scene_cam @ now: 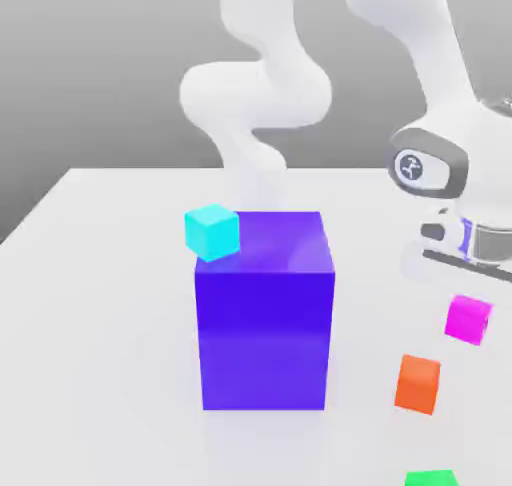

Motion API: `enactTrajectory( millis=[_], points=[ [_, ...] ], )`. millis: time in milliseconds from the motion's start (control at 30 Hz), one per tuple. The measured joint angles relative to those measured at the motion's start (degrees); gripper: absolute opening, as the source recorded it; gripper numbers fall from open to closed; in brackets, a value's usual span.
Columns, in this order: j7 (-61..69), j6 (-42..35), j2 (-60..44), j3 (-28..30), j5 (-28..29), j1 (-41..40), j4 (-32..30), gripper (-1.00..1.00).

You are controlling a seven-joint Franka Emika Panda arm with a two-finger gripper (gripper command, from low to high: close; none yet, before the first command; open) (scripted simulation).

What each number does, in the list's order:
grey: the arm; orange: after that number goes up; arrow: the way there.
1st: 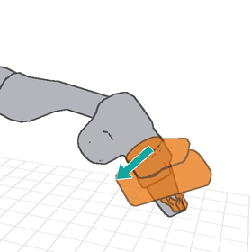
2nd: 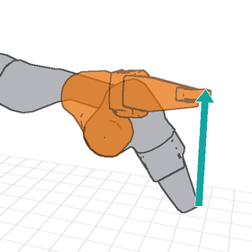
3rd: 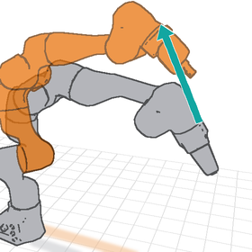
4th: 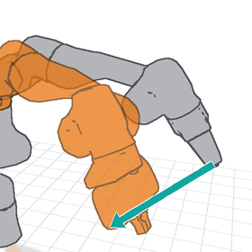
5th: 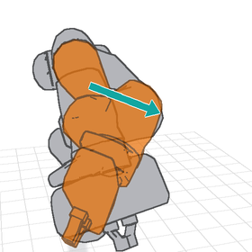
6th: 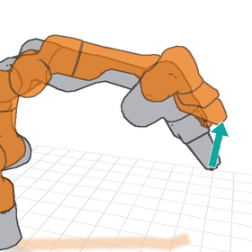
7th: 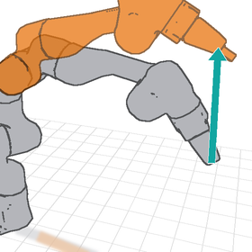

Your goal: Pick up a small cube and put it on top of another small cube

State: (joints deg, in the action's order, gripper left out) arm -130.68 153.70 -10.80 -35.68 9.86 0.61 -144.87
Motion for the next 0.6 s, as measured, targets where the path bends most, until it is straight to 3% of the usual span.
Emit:
enactTrajectory(
  millis=[300, 433, 467, 600],
  points=[
    [-4.56, -10.17, -8.19, 10.05, 2.77, -3.96, 18.13, -1.0],
    [-7.7, -7.15, -15.04, 14.46, 6.54, -2.77, 21.75, -1.0],
    [-8.4, -5.8, -16.73, 15.39, 7.54, -2.11, 22.0, 1.0],
    [-8.4, -5.8, -16.73, 15.39, 7.54, -2.11, 22.0, 1.0]
  ],
)
